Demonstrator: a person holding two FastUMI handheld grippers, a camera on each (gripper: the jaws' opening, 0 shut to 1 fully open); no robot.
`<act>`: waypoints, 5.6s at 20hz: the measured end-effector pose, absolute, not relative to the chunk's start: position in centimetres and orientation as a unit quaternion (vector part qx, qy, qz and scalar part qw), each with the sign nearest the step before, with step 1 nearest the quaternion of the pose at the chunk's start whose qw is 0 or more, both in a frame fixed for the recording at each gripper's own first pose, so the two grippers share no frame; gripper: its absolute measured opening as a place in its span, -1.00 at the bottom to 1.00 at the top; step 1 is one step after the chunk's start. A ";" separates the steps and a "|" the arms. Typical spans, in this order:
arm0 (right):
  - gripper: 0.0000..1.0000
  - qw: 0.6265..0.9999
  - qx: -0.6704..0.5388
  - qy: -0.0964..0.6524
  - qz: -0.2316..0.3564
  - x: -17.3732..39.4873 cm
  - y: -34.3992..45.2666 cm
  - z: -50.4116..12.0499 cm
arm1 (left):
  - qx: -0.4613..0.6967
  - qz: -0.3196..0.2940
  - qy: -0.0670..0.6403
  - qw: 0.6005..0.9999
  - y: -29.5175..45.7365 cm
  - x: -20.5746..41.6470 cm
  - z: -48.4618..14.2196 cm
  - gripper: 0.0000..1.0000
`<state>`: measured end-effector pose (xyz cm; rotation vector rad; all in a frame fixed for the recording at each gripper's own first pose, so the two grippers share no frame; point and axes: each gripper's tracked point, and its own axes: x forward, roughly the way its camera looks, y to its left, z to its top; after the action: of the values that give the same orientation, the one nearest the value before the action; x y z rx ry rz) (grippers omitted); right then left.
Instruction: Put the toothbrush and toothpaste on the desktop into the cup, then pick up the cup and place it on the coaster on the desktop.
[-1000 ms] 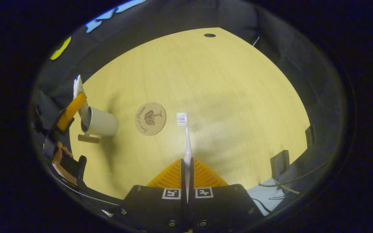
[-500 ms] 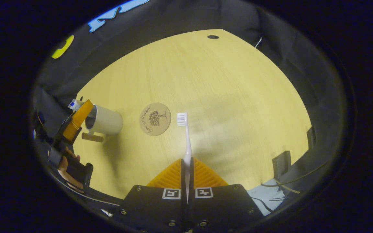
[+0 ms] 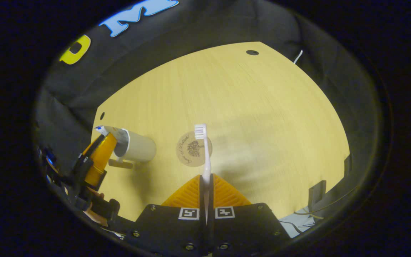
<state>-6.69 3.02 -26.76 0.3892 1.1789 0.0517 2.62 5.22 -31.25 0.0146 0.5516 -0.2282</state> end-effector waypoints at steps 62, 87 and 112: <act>-0.15 0.908 0.222 0.337 0.116 2.2 16.6 -26.0 | 0.044 -0.113 0.352 0.928 12.8 -2.3 -32.5 0.20; -0.14 0.878 0.261 0.401 -0.023 -6.2 0.3 -30.7 | 0.232 -0.282 0.518 0.773 10.0 -2.3 -39.4 0.02; -0.14 0.865 0.273 0.419 -0.046 -6.1 -1.3 -31.6 | 0.201 -0.281 0.530 0.775 7.4 -1.8 -43.0 -0.33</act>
<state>-6.11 -1.33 -31.56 0.5722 0.8786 -0.0971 -1.84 7.44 -43.01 0.4351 1.1475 -0.6081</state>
